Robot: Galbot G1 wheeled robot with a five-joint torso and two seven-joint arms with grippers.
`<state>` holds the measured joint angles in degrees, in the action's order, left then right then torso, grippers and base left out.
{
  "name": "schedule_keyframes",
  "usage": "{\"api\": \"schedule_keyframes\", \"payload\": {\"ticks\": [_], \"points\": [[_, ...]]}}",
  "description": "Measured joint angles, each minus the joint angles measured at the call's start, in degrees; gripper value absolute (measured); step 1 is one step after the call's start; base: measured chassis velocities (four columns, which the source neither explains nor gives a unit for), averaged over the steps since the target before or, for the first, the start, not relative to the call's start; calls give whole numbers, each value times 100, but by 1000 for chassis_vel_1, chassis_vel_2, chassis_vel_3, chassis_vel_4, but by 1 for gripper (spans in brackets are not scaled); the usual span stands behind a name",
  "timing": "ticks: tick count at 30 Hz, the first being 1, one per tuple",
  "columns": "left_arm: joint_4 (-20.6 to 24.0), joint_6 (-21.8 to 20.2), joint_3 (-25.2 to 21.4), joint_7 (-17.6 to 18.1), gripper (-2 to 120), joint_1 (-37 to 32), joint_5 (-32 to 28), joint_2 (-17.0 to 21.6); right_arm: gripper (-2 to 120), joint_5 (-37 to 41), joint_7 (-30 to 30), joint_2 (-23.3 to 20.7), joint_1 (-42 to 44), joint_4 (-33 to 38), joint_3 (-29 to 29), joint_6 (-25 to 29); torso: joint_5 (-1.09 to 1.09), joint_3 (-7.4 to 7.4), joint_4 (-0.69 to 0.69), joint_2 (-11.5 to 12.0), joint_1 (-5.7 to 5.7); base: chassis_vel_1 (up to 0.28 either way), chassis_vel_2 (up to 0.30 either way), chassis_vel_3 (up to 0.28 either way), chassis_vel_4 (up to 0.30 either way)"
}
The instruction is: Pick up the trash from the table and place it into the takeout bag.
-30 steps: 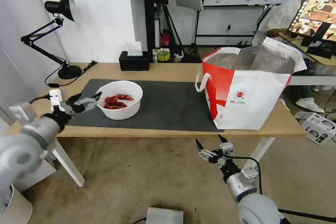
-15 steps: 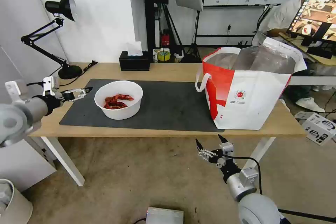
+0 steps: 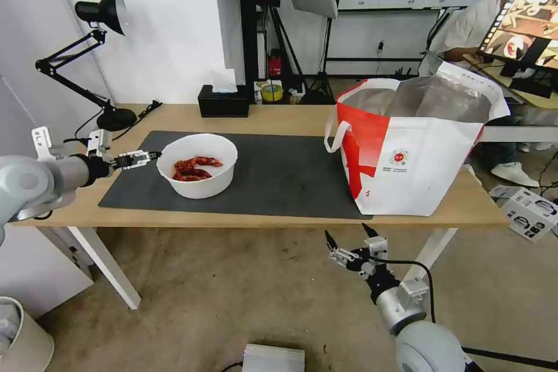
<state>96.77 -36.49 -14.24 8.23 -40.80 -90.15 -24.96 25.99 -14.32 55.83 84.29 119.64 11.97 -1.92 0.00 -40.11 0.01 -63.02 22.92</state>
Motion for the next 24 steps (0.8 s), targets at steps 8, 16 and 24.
{"api": "schedule_keyframes", "payload": {"ticks": [8, 16, 24], "points": [[-295, -55, 715, 30, 100, 672, 132, -150, 100, 0, 0, 0, 0, 0, 0, 0, 0, 0, -1, -1, 0, 0, 0, 0, 0], [-487, -330, 1186, 26, 100, 1171, 164, -222, 100, 0, 0, 0, 0, 0, 0, 0, -1, 0, 0, -1, 0, 0, 0, 0, 0], [-748, -461, 1721, 185, 100, 1657, 216, -470, 100, 0, 0, 0, 0, 0, 0, 0, 0, -1, -1, -1, 0, 0, 0, 0, 0]]}}
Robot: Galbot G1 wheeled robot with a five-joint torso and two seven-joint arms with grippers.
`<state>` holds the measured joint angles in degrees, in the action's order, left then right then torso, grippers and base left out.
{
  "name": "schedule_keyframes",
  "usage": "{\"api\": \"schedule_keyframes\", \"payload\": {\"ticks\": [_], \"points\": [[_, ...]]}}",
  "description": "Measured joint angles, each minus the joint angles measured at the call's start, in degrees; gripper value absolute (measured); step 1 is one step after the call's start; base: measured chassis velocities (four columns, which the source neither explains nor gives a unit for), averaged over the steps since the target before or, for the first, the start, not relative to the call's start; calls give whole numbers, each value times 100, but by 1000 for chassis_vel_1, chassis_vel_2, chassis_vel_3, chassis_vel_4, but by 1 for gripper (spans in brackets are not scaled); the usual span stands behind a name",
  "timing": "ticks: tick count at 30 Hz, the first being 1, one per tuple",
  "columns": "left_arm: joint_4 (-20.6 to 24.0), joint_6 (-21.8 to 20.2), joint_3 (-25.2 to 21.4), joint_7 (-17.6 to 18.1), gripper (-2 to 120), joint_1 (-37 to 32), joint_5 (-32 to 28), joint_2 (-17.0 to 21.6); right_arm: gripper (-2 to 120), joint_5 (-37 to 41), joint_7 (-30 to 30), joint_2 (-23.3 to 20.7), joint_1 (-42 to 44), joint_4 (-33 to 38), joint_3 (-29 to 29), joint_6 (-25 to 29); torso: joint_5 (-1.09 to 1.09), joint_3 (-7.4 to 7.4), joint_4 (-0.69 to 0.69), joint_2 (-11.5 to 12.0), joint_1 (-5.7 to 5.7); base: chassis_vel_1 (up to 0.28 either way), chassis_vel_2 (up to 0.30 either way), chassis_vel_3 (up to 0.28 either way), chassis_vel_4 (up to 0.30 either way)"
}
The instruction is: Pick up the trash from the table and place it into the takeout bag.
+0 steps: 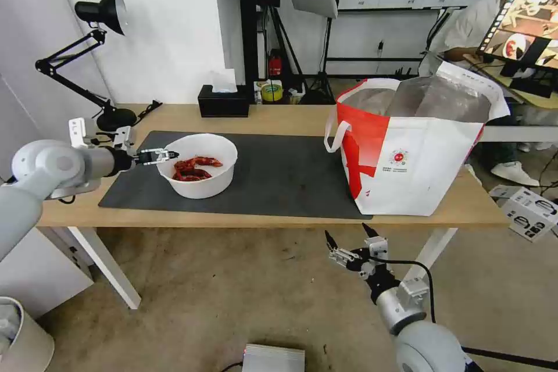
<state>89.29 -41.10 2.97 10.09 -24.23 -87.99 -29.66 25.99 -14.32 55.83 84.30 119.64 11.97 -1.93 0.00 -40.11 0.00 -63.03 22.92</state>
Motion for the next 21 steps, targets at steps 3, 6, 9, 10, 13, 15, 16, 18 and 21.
{"api": "schedule_keyframes", "payload": {"ticks": [3, 6, 9, 10, 13, 15, 16, 18, 21], "points": [[-73, -50, 147, 63, 100, 118, 53, -73, 100, 0, 0, 0, 0, 0, 0, 0, 0, 0, 0, 0, 0, 0, 0, 0, 0], [-151, -103, 280, 124, 100, 241, 71, -140, 100, 0, 0, 0, 0, 0, 0, 0, 0, 0, 0, 0, 0, 0, 0, 0, 0], [-201, -114, 379, 167, 100, 319, 82, -183, 100, 0, 0, 0, 0, 0, 0, 0, 0, 0, 0, 0, 0, 0, 0, 0, 0], [-229, -115, 445, 202, 100, 366, 91, -209, 100, 0, 0, 0, 0, 0, 0, 0, 0, 0, 0, 0, 0, 0, 0, 0, 0], [-300, -116, 597, 261, 100, 489, 104, -273, 100, 0, 0, 0, 0, -1, 0, 0, 0, 0, 1, 0, 0, 0, 0, 0, 0], [-389, -116, 703, 311, 100, 600, 111, -326, 100, 0, 0, 0, 0, 0, 0, 0, 0, 1, 0, 0, 0, 0, 0, 0, 0], [-427, -116, 736, 316, 100, 634, 112, -343, 100, 0, 0, 0, 0, 0, 0, 0, 0, 1, 0, 0, 0, 0, 0, 0, 0], [-469, -116, 775, 321, 100, 668, 123, -362, 100, 0, 0, 0, 0, 0, 0, 0, 0, 1, 0, 0, 0, 0, 0, 0, 0], [-505, -116, 823, 319, 100, 690, 174, -379, 100, 0, 0, 0, 0, 0, 0, 0, 0, 1, 0, 0, 0, 0, 0, 0, 0]]}}
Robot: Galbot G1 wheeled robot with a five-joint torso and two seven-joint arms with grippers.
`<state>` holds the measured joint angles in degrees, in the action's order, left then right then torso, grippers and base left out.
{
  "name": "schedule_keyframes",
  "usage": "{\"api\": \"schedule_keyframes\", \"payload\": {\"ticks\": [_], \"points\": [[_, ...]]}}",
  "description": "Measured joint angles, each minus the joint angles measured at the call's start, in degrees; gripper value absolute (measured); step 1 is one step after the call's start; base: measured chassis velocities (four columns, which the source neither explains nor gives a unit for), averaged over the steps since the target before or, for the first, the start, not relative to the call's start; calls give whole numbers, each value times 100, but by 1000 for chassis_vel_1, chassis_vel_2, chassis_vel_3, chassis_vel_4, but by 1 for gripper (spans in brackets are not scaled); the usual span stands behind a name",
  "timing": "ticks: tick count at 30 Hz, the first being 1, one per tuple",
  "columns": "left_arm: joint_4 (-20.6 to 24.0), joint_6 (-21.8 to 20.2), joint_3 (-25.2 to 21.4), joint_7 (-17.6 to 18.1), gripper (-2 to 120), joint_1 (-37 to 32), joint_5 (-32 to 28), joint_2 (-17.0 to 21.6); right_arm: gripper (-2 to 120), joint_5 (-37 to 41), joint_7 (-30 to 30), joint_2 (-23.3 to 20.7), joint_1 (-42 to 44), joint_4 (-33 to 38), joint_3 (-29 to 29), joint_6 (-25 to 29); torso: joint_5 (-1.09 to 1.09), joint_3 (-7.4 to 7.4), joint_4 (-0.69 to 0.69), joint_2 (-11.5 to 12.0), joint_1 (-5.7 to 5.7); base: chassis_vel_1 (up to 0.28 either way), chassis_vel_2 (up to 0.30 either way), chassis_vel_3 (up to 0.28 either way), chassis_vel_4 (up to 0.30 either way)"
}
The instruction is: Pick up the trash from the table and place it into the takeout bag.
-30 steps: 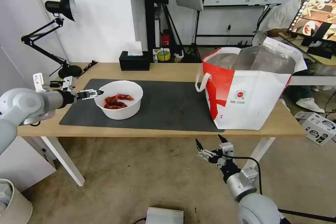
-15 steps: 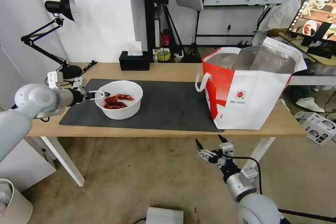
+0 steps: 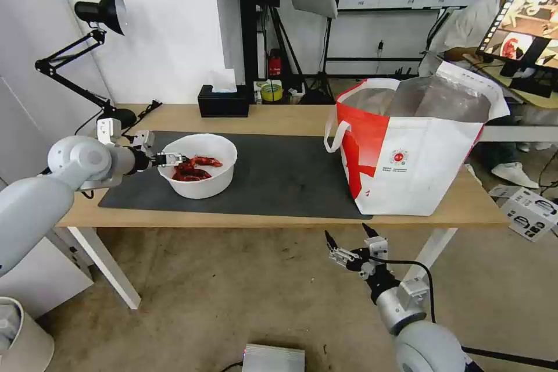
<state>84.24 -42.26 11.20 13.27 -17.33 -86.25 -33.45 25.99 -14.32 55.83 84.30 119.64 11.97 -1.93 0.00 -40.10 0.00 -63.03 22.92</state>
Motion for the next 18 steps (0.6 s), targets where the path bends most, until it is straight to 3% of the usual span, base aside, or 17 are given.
{"api": "schedule_keyframes", "payload": {"ticks": [11, 18], "points": [[-10, 4, 124, -54, 97, -1, 270, 15, 100, 0, 0, 0, 0, 0, 0, 0, 0, 0, 0, 0, -1, 0, 0, 0, 0], [12, 6, 246, -254, 75, 16, 280, 86, 100, 0, 0, 0, 0, 0, 0, 0, 0, 0, 0, 0, -1, 0, 0, 0, 0]]}}
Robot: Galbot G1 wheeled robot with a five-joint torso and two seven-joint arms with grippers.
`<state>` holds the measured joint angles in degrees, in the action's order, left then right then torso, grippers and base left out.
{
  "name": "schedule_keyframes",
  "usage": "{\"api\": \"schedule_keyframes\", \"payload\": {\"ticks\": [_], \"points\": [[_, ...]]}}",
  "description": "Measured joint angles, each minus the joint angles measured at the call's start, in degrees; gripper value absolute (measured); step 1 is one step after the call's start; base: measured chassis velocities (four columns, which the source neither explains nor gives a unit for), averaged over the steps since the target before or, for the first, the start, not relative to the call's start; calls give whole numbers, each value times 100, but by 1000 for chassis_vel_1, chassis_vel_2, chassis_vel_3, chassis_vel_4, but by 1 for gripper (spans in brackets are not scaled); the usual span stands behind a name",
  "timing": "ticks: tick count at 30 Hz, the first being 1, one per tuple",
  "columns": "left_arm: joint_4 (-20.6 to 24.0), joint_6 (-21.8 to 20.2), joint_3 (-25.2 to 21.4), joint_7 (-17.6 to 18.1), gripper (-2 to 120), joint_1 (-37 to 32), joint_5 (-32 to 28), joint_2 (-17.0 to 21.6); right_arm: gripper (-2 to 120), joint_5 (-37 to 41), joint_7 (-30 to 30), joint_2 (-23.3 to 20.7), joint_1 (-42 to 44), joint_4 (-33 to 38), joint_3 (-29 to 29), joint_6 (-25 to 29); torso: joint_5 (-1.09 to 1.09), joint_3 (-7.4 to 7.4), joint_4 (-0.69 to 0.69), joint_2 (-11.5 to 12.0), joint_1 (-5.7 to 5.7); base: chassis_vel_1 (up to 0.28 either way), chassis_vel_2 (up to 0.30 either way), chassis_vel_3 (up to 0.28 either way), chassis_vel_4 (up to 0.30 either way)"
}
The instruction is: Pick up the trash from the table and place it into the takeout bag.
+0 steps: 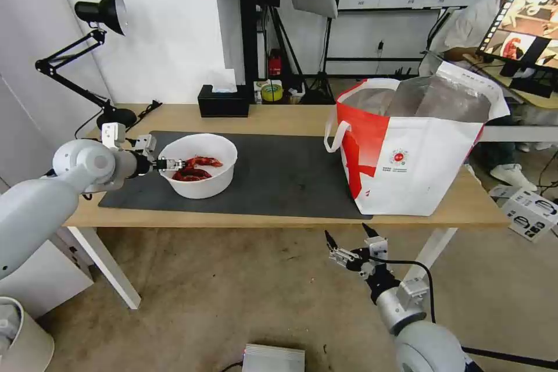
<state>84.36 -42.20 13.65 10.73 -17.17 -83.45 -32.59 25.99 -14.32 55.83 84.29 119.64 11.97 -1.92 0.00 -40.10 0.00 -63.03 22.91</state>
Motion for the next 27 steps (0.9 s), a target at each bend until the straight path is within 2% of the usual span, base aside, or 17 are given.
{"api": "schedule_keyframes", "payload": {"ticks": [3, 4, 6, 7, 11, 12, 15, 16, 20, 27], "points": [[-1, 1, 54, -108, 62, 32, 50, 6, 100, 0, 0, 0, 0, 0, 0, 0, 0, 0, 0, 0, 0, 0, 0, 0, 0], [-1, 1, 54, -108, 62, 32, 50, 6, 100, 0, 0, 0, 0, 0, 0, 0, 0, 0, 0, 0, 0, 0, 0, 0, 0], [-36, 2, 84, -212, 52, 67, 57, -14, 100, 0, 0, 0, 0, 0, 0, 0, 0, 0, 0, 0, 0, 0, 0, 0, 0], [-36, 2, 84, -212, 52, 67, 57, -14, 100, 0, 0, 0, 0, 0, 0, 0, 0, 0, 0, 0, 0, 0, 0, 0, 0], [-52, 6, 133, -243, 31, 94, 60, -19, 100, 0, 0, 0, 0, 0, 0, 0, 0, 0, -1, 0, 0, 0, 0, 0, 0], [-52, 6, 133, -243, 31, 94, 60, -19, 100, 0, 0, 0, 0, 0, 0, 0, 0, 0, -1, 0, 0, 0, 0, 0, 0], [-52, 7, 152, -264, 19, 97, 60, 14, 100, 0, 0, 0, 0, 0, 0, 0, 0, 0, 0, 0, 0, 0, 0, 0, 0], [-52, 7, 152, -264, 19, 97, 60, 14, 100, 0, 0, 0, 0, 0, 0, 0, 0, 0, 0, 0, 0, 0, 0, 0, 0], [-46, 7, 170, -418, 1, 83, 122, 67, 100, 0, 0, 0, 0, 0, 0, 0, 0, 0, 0, 0, 0, 0, 0, 0, 0], [-19, 8, 145, -477, 0, 88, 182, 42, 100, 0, 0, 0, 0, 0, 0, 0, 1, 0, 0, 0, 0, 0, 0, 0, 0]]}}
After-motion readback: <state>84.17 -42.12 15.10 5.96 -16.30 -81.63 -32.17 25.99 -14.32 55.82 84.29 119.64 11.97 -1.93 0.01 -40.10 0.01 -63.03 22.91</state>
